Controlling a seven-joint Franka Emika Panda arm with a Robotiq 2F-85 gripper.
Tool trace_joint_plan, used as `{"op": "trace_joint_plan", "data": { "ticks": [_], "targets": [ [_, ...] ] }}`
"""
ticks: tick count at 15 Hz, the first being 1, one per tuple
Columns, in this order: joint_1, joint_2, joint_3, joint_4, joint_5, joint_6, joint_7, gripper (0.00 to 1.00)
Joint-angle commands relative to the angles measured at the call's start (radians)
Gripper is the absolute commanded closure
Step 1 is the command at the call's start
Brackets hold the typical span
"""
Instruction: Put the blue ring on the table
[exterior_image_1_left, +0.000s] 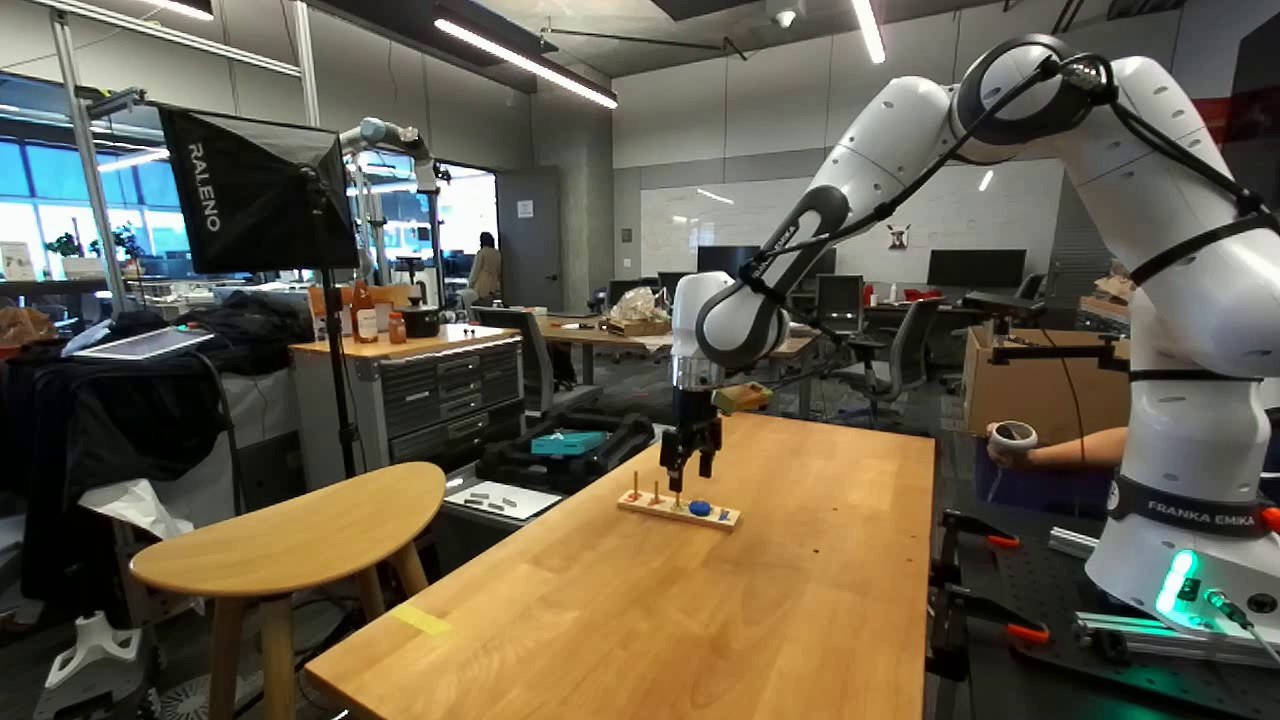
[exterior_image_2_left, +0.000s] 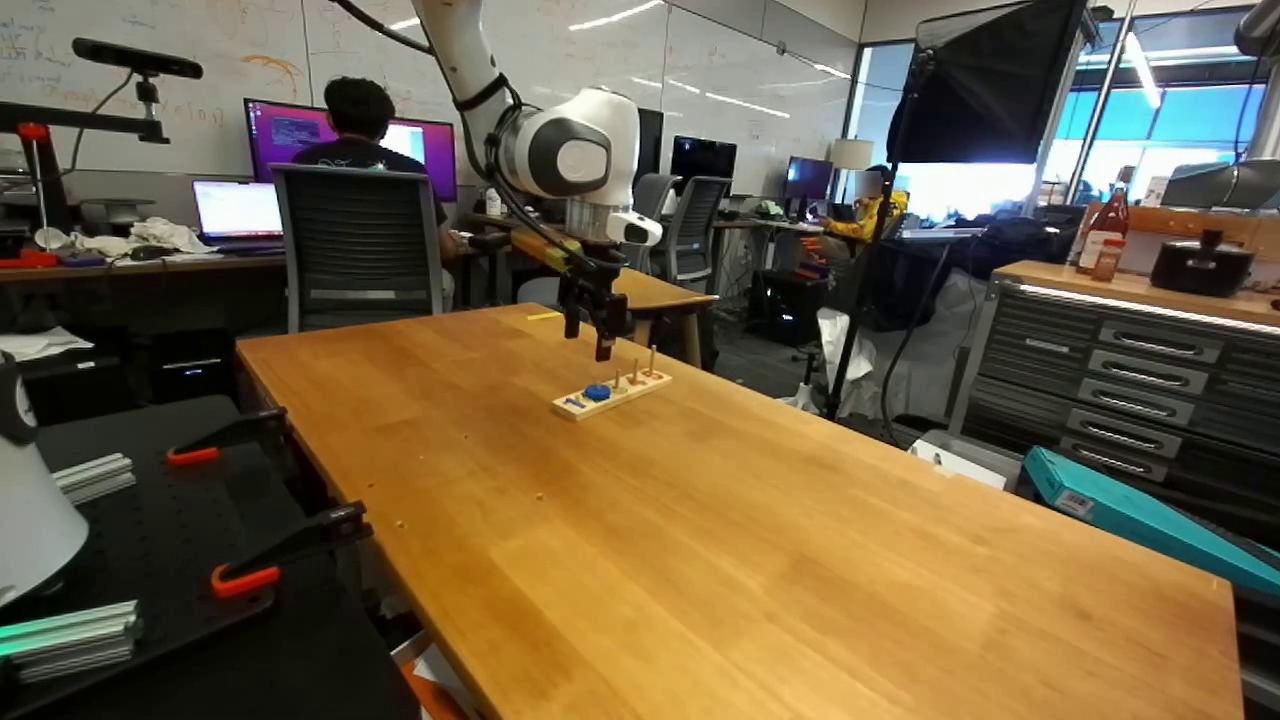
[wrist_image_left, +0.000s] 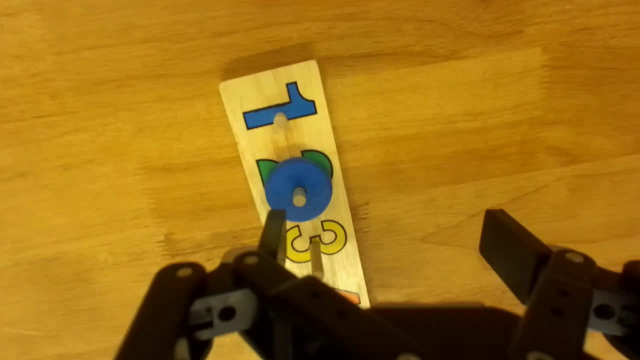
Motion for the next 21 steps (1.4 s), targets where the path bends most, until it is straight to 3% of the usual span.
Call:
{"op": "trace_joint_plan", "data": {
  "ticks": [1, 13, 14, 16, 21],
  "targets": [
    [0.014, 0.057, -0.018, 0.038, -0.030, 0.057, 0.013, 0.00],
    [0.016, 0.109, -0.067, 0.035, -0.098, 0.104, 0.012, 0.01],
    [0.017, 0.113, -0.069, 0.035, -0.103, 0.106, 0.011, 0.25],
    [0.017, 0.119, -0.072, 0.035, -0.110, 0.110, 0.009, 0.30],
    [0.015, 0.129, -0.073, 0.036, -0.113, 0.113, 0.006, 0.70]
  ]
}}
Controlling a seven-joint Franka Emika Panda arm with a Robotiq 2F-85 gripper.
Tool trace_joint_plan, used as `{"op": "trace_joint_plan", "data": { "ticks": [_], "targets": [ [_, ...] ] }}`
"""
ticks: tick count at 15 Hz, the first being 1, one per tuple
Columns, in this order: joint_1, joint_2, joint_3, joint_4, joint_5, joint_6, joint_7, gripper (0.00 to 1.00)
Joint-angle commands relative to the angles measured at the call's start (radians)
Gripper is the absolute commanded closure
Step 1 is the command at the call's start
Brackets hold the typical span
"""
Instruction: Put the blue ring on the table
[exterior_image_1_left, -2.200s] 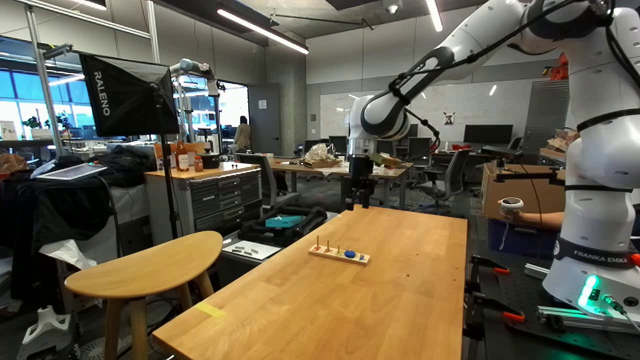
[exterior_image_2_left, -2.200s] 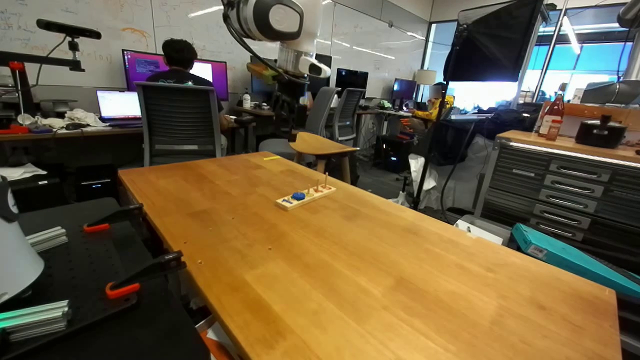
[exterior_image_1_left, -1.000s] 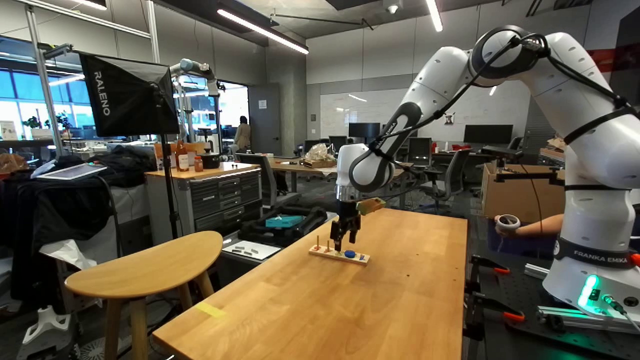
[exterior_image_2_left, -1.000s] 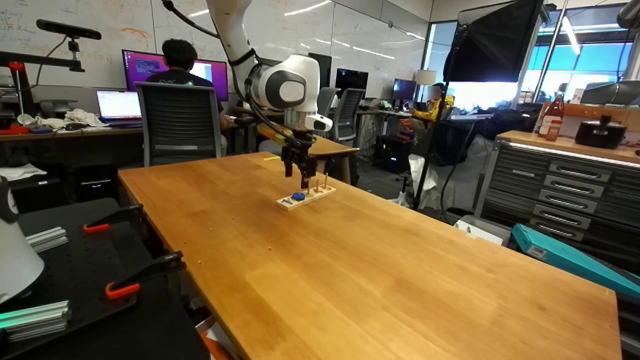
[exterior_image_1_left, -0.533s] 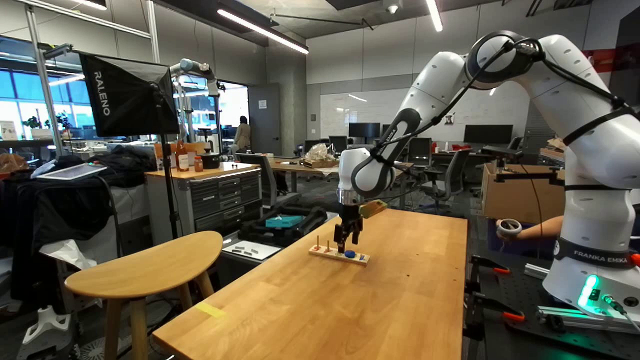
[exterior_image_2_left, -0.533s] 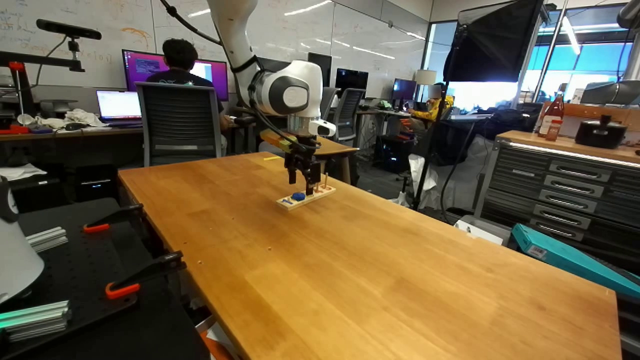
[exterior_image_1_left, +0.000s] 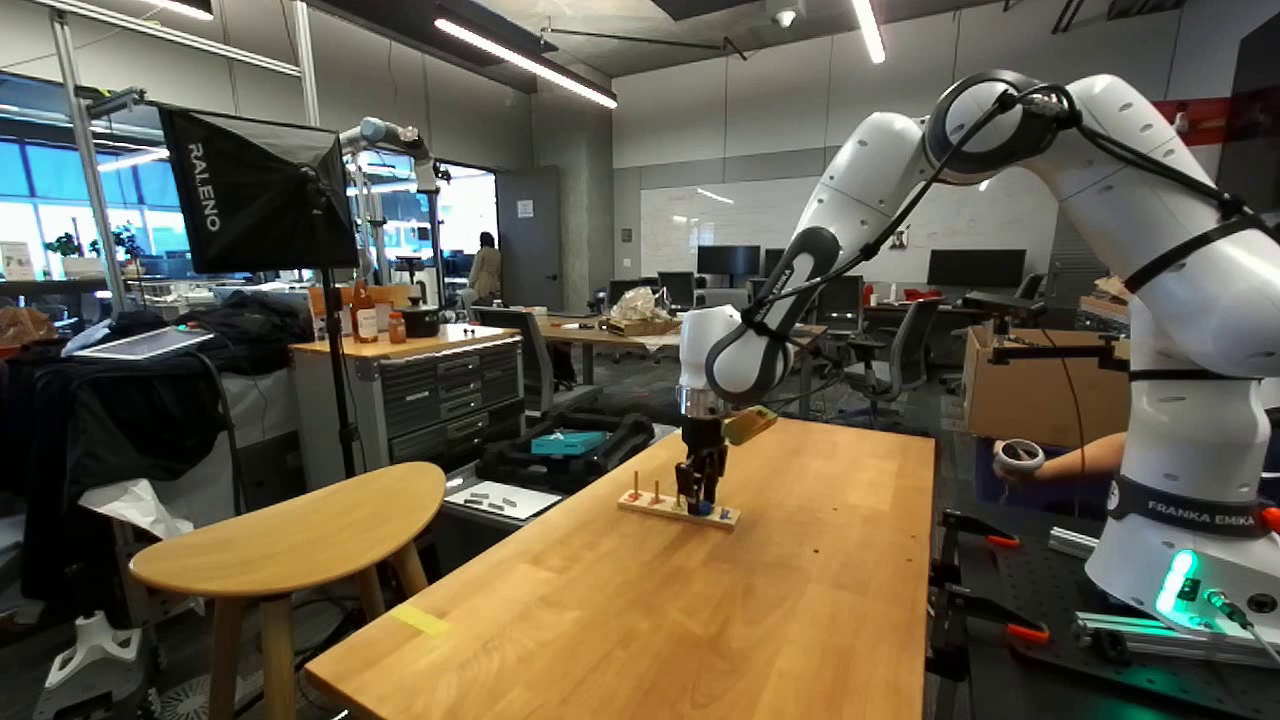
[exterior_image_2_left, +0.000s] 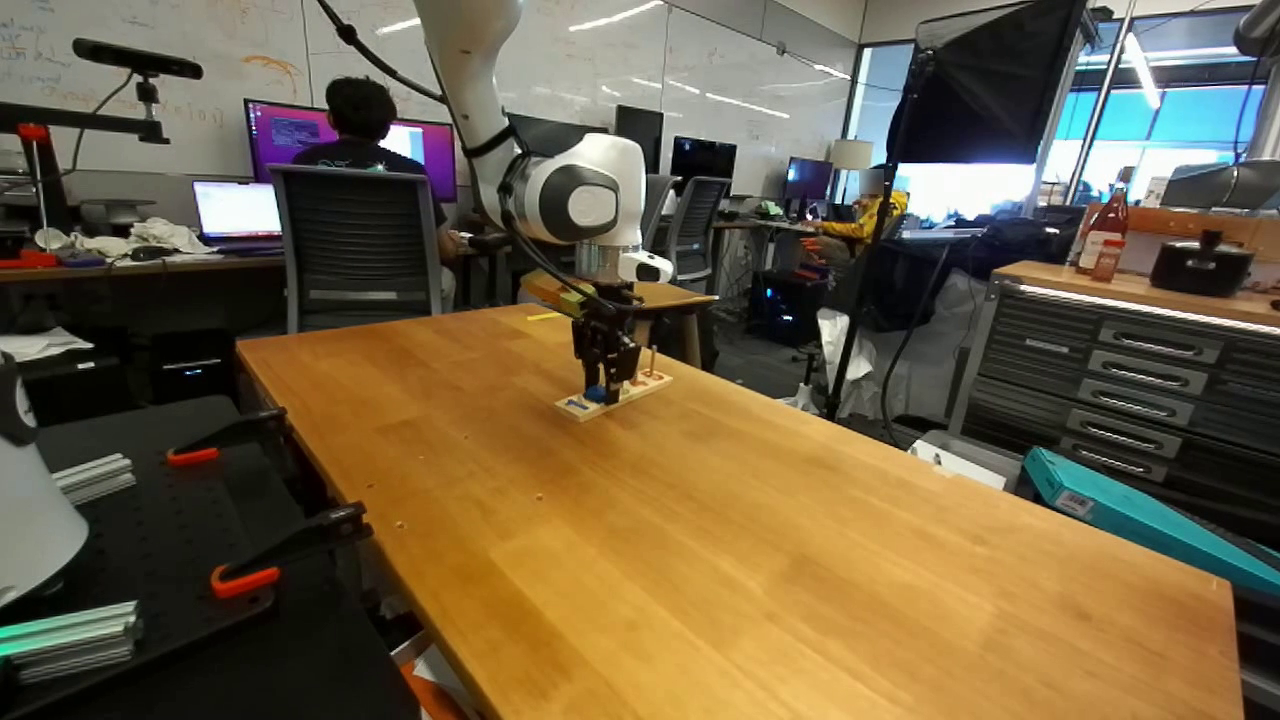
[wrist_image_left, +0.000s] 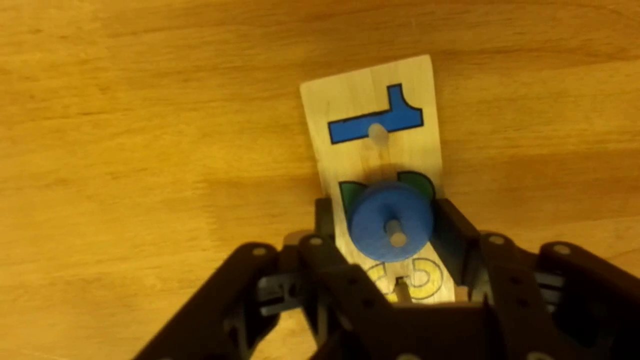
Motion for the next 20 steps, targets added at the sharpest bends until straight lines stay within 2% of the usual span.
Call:
{"op": "trace_joint_plan", "data": {
  "ticks": [1, 2, 4, 10, 14, 20],
  "targets": [
    [0.015, 0.025, -0.020, 0.034, -0.028, 0.016, 0.007, 0.78],
    [0.016, 0.025, -0.022, 0.037, -0.030, 0.014, 0.009, 0.81],
    [0.013, 0.015, -0.020, 0.044, -0.025, 0.001, 0.015, 0.81],
    [-0.018, -0.085, 0.031, 0.112, 0.072, -0.108, 0.030, 0.81],
    [-0.038, -0.105, -0.006, 0.172, 0.090, -0.151, 0.071, 0.81],
    [-0.062, -0.039, -0.093, 0.205, 0.034, -0.140, 0.126, 0.81]
  ]
}}
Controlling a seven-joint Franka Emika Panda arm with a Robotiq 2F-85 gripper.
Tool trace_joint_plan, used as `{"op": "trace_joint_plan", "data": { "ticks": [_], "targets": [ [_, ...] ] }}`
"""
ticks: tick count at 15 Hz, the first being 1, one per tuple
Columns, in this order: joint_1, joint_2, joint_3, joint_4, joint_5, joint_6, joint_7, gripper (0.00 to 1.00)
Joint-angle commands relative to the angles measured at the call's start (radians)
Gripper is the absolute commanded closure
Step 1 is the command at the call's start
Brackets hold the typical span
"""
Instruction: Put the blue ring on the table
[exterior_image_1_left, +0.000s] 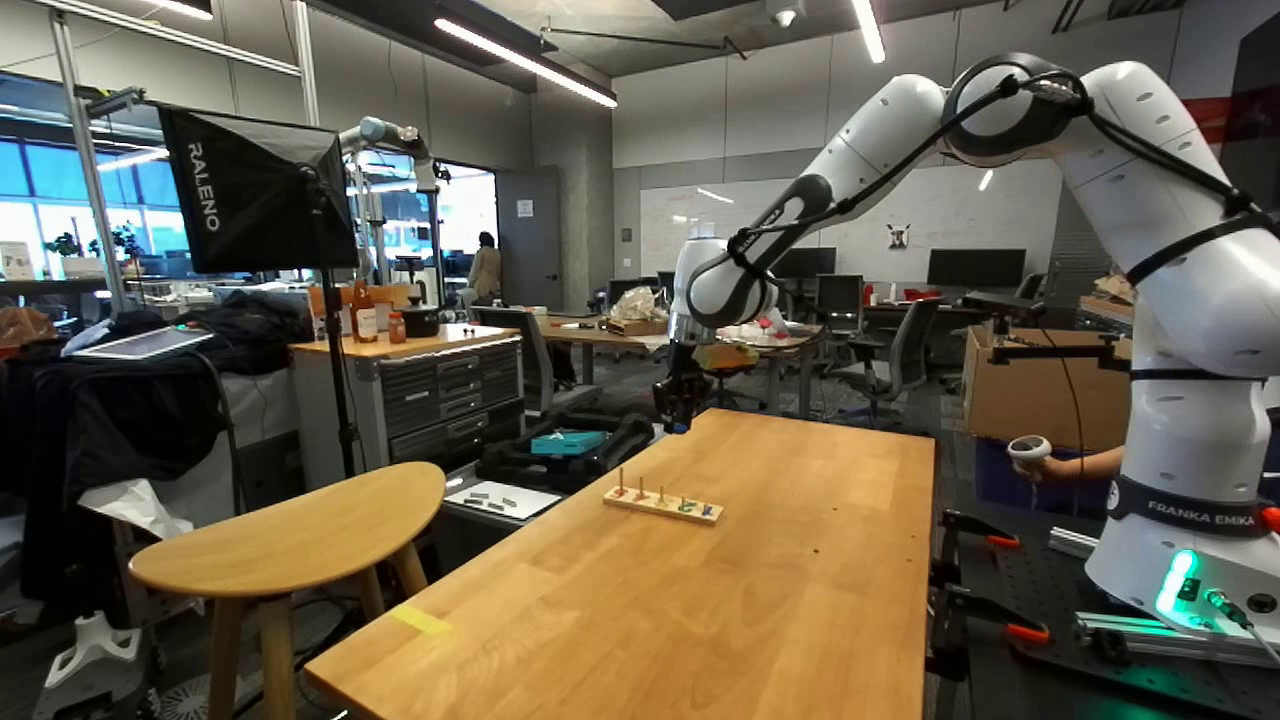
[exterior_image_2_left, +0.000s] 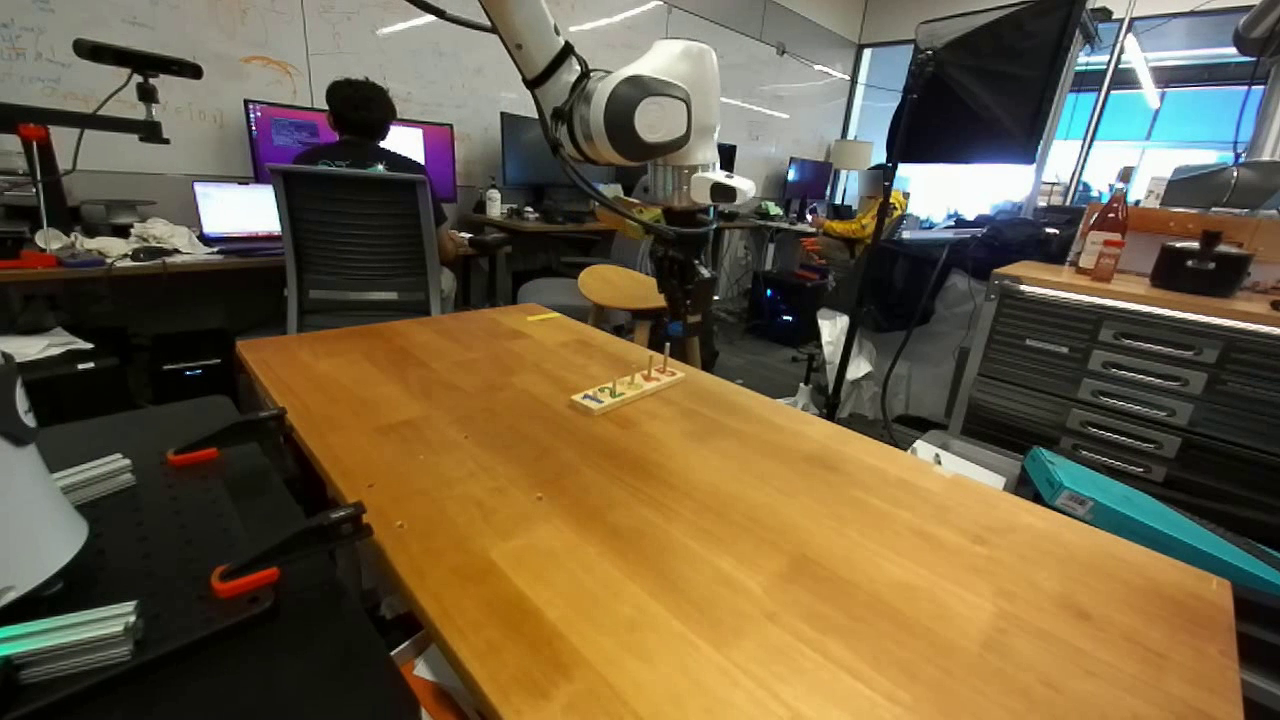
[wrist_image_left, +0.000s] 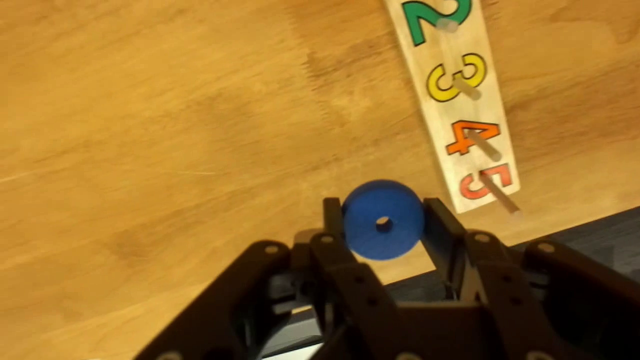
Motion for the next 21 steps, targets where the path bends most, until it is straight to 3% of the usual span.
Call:
{"op": "trace_joint_plan", "data": {
  "ticks": [1, 7, 10, 11, 13, 16, 17, 21],
  "targets": [
    [0.002, 0.061, -0.048, 0.036, -0.045, -0.011, 0.052, 0.81],
    [0.026, 0.153, -0.097, 0.027, -0.133, -0.025, 0.085, 0.81],
    [0.029, 0.190, -0.090, 0.027, -0.142, -0.035, 0.087, 0.81],
    [0.028, 0.195, -0.085, 0.027, -0.135, -0.040, 0.089, 0.31],
    [0.023, 0.181, -0.060, 0.024, -0.106, -0.061, 0.085, 0.26],
    [-0.005, 0.045, 0.060, -0.011, 0.008, -0.188, 0.027, 0.03],
    [-0.018, 0.017, 0.097, -0.016, 0.049, -0.215, -0.004, 0.00],
    [-0.012, -0.136, 0.189, -0.015, 0.191, -0.379, -0.077, 0.00]
  ]
}}
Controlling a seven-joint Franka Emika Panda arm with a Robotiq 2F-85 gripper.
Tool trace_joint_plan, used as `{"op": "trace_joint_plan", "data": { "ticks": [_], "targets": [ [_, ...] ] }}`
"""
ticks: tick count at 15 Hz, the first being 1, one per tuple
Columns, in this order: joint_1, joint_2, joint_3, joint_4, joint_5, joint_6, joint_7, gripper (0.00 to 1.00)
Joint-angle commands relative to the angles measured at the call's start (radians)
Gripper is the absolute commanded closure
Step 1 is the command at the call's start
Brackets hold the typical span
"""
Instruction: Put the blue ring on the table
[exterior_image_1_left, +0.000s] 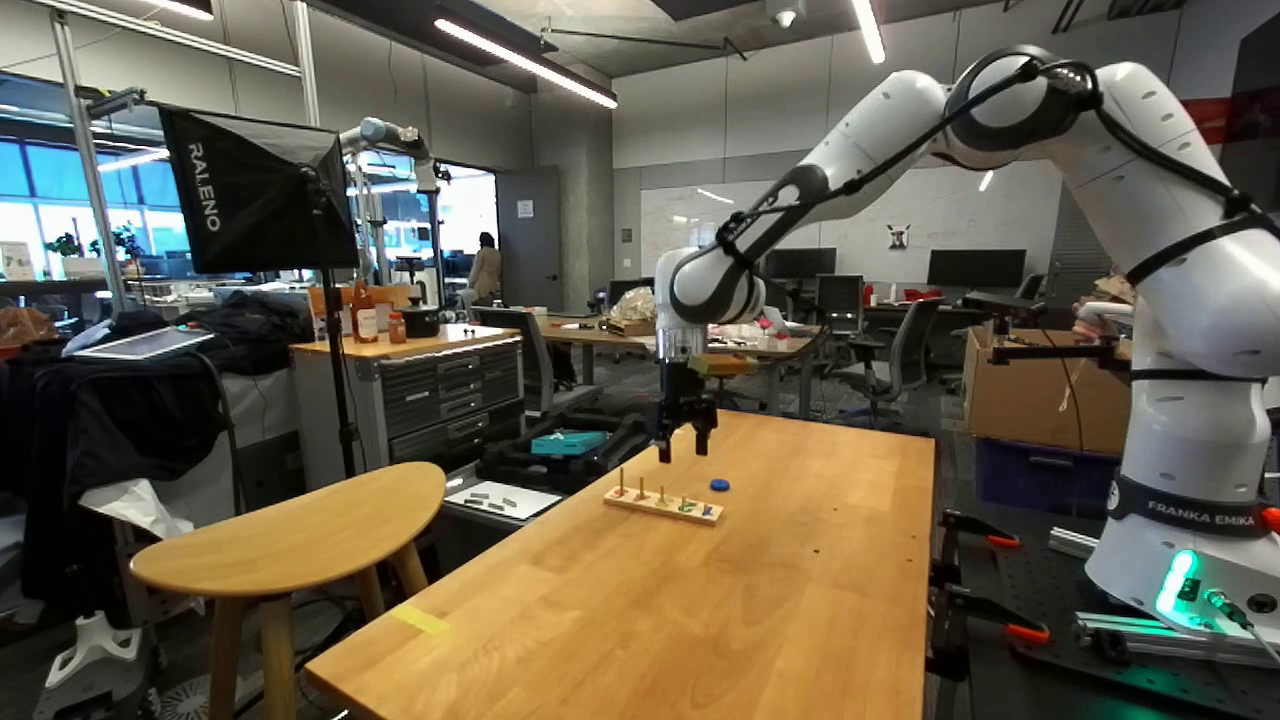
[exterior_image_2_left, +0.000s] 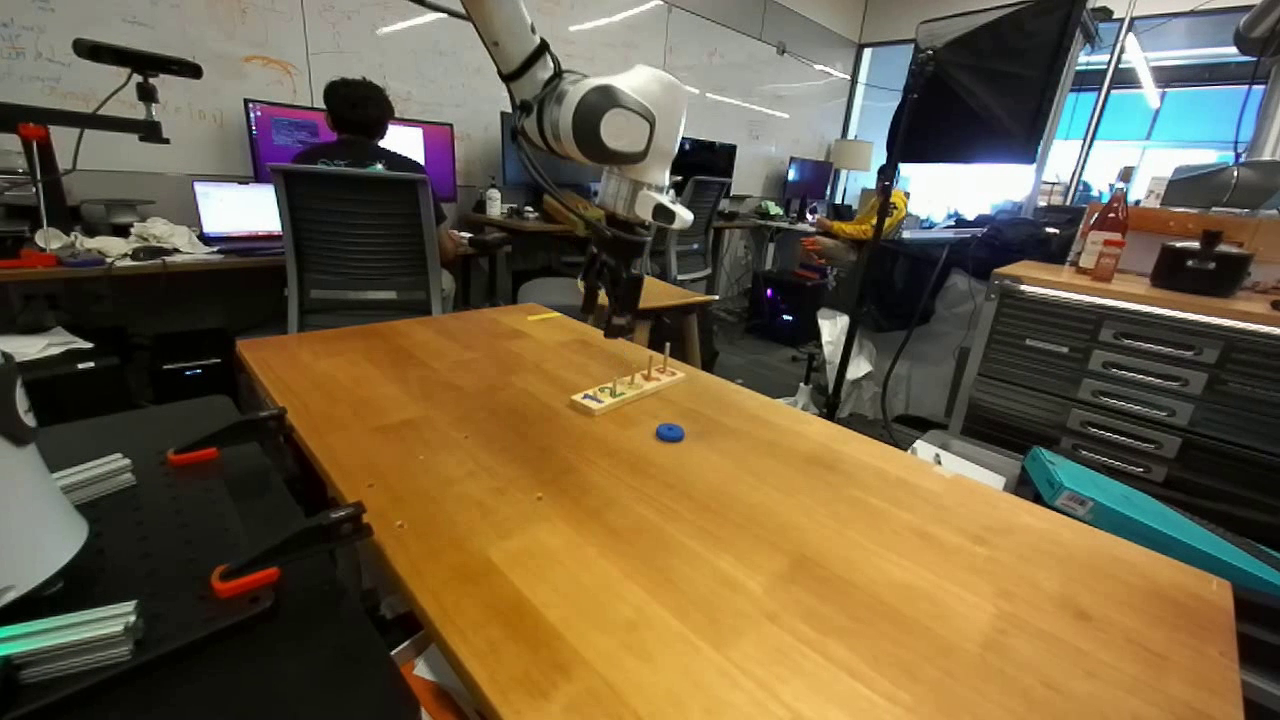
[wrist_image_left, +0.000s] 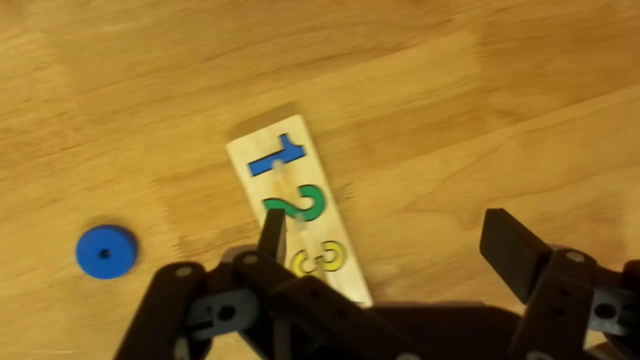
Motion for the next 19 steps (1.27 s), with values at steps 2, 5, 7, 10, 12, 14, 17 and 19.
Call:
{"op": "trace_joint_plan", "data": {
  "ticks": [2, 5, 7, 10, 12, 14, 17, 19],
  "targets": [
    [0.006, -0.211, 0.063, -0.019, 0.103, -0.189, -0.063, 0.00],
    [0.030, -0.343, 0.064, -0.015, 0.077, -0.307, -0.057, 0.00],
    [0.043, -0.426, 0.051, 0.001, 0.018, -0.383, -0.042, 0.00],
    [0.032, -0.530, 0.033, 0.050, -0.088, -0.448, -0.060, 0.00],
    [0.021, -0.567, 0.019, 0.086, -0.136, -0.454, -0.073, 0.00],
    [0.011, -0.578, 0.002, 0.123, -0.154, -0.447, -0.081, 0.00],
    [0.012, -0.591, -0.005, 0.104, -0.141, -0.433, -0.067, 0.00],
    [0.007, -0.591, -0.011, 0.110, -0.142, -0.435, -0.071, 0.00]
  ]
}}
